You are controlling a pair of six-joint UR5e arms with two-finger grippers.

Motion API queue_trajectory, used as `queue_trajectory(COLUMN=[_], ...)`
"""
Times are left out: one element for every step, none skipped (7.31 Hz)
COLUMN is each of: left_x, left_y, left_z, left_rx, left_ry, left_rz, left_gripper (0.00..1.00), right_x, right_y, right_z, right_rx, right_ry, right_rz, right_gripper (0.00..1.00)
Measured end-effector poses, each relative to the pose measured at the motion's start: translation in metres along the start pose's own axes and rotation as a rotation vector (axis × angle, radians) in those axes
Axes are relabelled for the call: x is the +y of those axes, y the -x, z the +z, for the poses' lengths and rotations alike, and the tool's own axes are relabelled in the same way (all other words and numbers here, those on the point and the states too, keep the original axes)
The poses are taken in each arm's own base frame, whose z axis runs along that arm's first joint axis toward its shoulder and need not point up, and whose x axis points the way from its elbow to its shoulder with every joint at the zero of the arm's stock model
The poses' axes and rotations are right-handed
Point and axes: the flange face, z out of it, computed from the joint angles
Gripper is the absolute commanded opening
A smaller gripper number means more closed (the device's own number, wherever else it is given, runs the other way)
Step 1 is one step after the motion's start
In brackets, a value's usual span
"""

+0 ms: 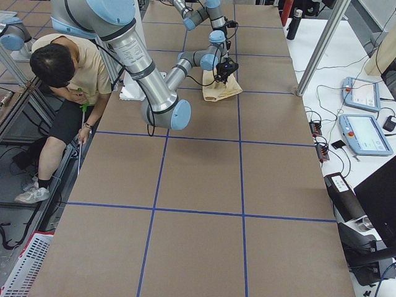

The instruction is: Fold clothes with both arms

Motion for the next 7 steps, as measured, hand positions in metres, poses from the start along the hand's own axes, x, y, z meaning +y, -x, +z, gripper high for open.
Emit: queue_trajectory(left_x=[-0.028,-0.057,-0.075,-0.084,-0.088,-0.091,-0.099], left_y=[0.005,0.011,0.017,0.02,0.021,0.019,0.013], left_z=[0.026,0.049,0.063,0.068,0.069,0.065,0.054], left_rx=[0.005,0.009,0.009,0.009,0.011,0.017,0.032], left_ry=[-0.029,-0.058,-0.078,-0.091,-0.096,-0.101,-0.111], left_rz=[0.009,0.04,0.082,0.106,0.116,0.121,0.144], left_gripper=[0.81,1.0,1.0,1.0,1.0,1.0,1.0], right_x=[-0.017,-0.038,-0.058,-0.078,-0.103,-0.131,-0.168], right_y=[0.013,0.036,0.063,0.083,0.094,0.098,0.09], right_z=[0.024,0.041,0.043,0.035,0.022,0.011,0.002], right_rx=[-0.007,-0.015,-0.018,-0.022,-0.026,-0.023,-0.012], right_ry=[-0.006,-0.014,-0.02,-0.016,-0.004,0.01,0.029], right_rz=[-0.052,-0.133,-0.191,-0.222,-0.244,-0.258,-0.269], right_gripper=[1.0,1.0,1.0,1.0,1.0,1.0,1.0])
